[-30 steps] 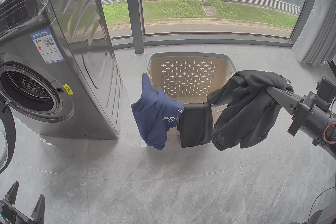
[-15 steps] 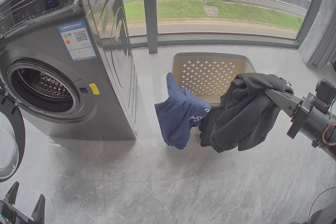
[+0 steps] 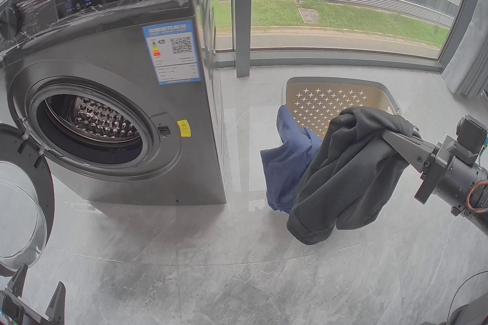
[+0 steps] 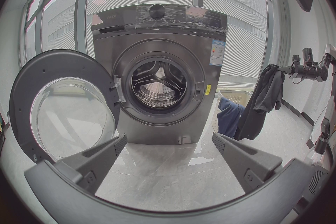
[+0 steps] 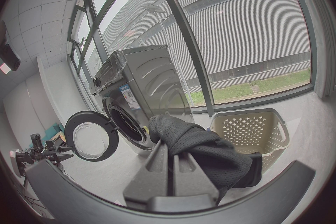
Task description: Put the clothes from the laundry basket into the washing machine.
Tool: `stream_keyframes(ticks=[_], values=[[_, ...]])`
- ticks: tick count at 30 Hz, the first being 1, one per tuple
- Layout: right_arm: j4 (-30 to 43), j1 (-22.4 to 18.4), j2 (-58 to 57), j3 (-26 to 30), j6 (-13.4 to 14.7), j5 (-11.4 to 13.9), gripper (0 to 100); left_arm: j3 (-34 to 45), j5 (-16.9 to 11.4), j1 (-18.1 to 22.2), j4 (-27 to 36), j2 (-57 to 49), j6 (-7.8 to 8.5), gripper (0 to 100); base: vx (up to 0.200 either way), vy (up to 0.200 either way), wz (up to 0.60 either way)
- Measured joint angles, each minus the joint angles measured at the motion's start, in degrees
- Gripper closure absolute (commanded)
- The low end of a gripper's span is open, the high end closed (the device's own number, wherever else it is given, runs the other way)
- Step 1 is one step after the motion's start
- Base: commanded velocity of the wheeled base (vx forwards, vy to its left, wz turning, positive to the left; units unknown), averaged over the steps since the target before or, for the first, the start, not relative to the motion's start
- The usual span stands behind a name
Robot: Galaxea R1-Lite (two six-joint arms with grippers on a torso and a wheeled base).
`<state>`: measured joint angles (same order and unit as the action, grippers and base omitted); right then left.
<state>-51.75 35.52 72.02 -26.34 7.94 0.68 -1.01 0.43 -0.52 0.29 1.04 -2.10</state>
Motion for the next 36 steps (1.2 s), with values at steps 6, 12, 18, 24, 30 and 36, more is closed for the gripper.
stream_keyframes(ticks=[6,12,18,24,30,36], values=[[-0.12,0.13,0.24,-0.02,0.32,0.00,100,0.00,0.00,0.00,0.00,-0.02,0.00,0,0.000,0.100,0.00],[-0.99,-0.09,1.01,0.00,1.04,-0.06,100,0.00,0.00,0.00,0.00,0.00,0.00,0,-0.100,0.000,0.00],[-1.13,-0.85,2.43,0.05,1.12,-0.57,100,0.00,0.00,0.00,-0.02,0.00,0.02,0,-0.200,0.000,0.00],[-1.07,-1.71,2.93,-0.30,1.04,-0.79,100,0.00,-0.02,0.00,0.00,0.00,0.00,0,-0.200,0.000,0.00],[-1.07,-2.65,3.15,-0.57,1.01,-0.89,100,0.00,0.00,0.00,0.00,0.00,0.00,0,-0.100,0.000,0.00],[-1.05,-3.25,3.25,-0.61,1.04,-0.84,100,0.00,0.00,-0.02,0.00,-0.02,-0.01,0,0.000,0.000,0.00]])
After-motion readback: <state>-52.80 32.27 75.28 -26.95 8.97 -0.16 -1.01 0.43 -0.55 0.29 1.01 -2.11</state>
